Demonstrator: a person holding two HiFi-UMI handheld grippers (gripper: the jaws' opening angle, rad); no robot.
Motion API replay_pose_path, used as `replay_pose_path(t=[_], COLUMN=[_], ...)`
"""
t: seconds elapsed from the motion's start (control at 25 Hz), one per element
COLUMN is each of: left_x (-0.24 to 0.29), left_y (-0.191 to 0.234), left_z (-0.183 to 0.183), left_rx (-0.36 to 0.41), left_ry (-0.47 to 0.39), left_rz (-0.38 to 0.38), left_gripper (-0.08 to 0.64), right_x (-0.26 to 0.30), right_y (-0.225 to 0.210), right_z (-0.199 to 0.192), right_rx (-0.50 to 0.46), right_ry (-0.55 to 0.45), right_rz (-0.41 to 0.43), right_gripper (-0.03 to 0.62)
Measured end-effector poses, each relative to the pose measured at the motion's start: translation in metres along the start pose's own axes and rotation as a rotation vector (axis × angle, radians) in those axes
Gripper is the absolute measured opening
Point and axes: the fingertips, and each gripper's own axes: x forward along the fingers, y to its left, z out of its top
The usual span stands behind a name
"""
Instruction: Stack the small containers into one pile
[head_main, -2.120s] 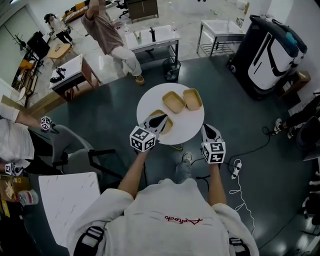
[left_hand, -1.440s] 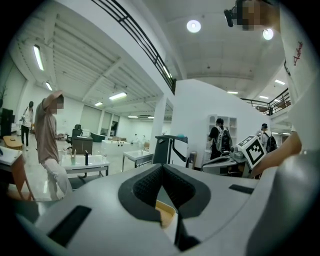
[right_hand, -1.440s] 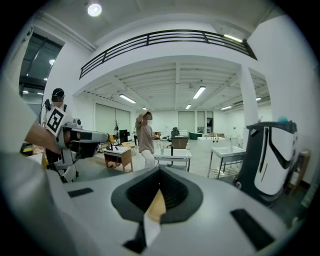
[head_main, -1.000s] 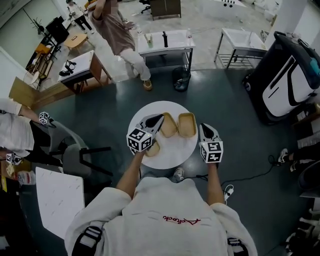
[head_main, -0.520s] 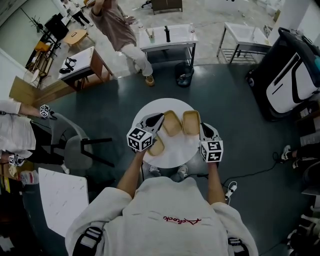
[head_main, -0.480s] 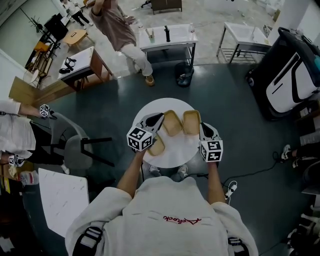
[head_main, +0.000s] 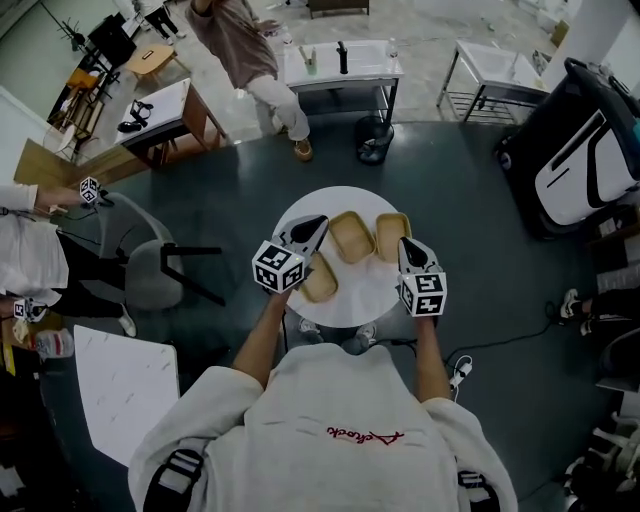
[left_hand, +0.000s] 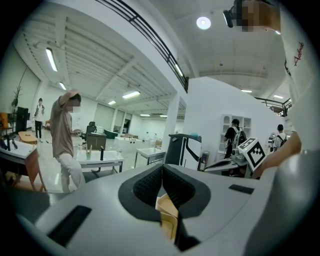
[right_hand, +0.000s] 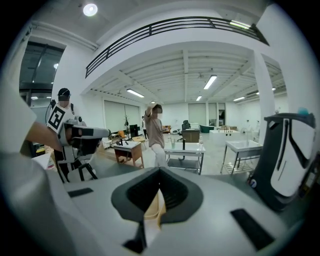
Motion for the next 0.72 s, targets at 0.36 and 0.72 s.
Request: replay_pose_path(t=[0.36,0.72], left_x=[-0.047,-0.105], left_y=[0.040,0.072], left_z=[-0.037,-0.092], left_rx=[-0.078,-0.179], left_ry=[0.025,0.060], left_rz=[0.135,0.267], left_gripper=[0.012,0.012], right_x=[0.041,0.080], right_y=[0.051,0.128], right_z=[-0.028,-0.079], right_rx=[-0.029,-0.066], right_ry=[0.091,0.225], right_rz=[0.147,0.328], right_gripper=[0.020,0.020])
